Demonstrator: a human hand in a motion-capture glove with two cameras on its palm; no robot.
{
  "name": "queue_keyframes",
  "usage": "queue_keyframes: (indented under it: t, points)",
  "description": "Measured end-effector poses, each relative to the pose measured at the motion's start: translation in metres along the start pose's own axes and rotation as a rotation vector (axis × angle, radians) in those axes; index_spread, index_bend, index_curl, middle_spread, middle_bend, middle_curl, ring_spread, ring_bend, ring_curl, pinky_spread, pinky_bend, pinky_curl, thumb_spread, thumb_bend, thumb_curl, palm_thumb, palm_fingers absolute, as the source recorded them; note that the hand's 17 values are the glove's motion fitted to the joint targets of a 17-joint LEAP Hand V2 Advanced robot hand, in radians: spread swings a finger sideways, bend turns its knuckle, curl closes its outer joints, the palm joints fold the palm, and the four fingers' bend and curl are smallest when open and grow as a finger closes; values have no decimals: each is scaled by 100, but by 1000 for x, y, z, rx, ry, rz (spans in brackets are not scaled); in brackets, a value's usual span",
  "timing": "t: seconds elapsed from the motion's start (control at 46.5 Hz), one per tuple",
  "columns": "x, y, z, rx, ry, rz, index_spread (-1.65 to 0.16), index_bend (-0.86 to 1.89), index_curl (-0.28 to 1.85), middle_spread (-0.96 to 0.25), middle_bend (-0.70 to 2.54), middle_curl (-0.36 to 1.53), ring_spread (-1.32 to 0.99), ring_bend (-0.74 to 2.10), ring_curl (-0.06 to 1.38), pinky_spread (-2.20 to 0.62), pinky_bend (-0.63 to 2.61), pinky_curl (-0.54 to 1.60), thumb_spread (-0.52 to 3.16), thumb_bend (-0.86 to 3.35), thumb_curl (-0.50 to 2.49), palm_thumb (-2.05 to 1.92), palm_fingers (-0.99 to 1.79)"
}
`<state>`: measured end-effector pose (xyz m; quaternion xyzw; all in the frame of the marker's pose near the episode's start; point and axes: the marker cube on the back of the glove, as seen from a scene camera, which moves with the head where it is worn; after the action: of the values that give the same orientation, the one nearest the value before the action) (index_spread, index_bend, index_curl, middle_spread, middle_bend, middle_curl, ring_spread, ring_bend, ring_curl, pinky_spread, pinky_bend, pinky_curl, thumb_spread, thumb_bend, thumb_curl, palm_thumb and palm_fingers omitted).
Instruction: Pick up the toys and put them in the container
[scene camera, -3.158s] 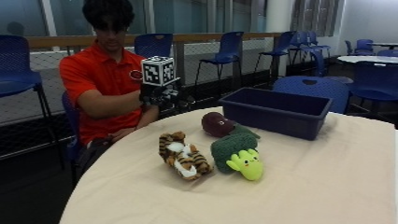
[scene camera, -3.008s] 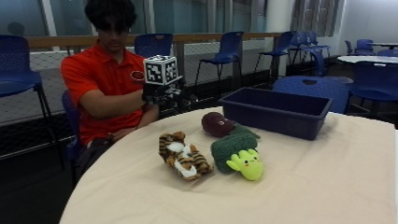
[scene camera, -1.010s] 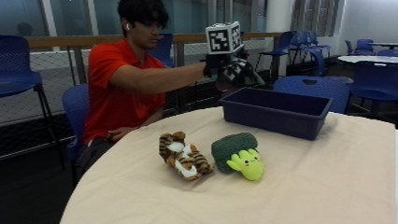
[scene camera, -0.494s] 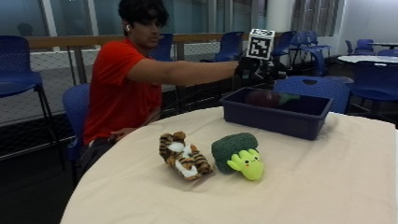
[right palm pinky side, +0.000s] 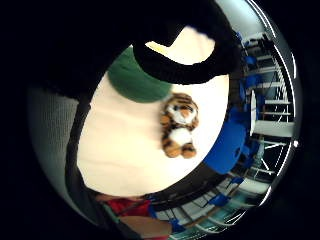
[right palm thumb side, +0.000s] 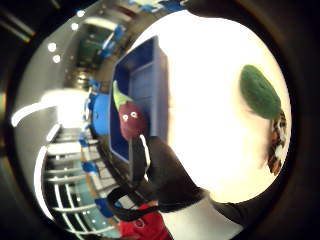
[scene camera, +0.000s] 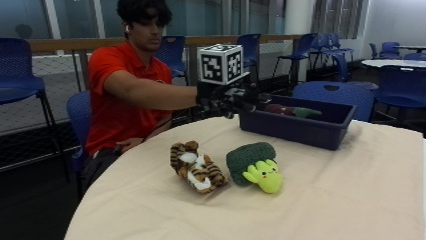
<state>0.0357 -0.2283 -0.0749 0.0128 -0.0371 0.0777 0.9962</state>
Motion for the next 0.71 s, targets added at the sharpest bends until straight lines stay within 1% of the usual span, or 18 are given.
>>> queue_keyframes:
  t: [0.107,0.322,0.408,0.473,0.645,0.709]
  points:
    - [59,13,9,-13,13,86,-38,16,41,-7,13,22,1,15,22,8,90,35,112,-8,36,-10,-20]
    - [134,29,31,-53,30,191,-37,14,37,-6,13,21,2,14,20,11,93,35,107,-9,29,-11,-21]
    - [160,33,46,-108,47,235,-37,14,35,-6,12,21,2,14,19,12,94,35,105,-9,27,-11,-22]
    - [180,36,62,-185,53,256,-36,12,34,-6,11,21,3,14,19,12,98,36,104,-8,26,-10,-24]
    - [189,41,93,-369,25,245,-34,8,29,-3,6,18,4,13,16,10,118,41,106,-4,26,-3,-30]
    - [184,42,101,-362,38,238,-34,6,26,-3,5,16,5,19,18,8,124,42,109,-1,26,2,-28]
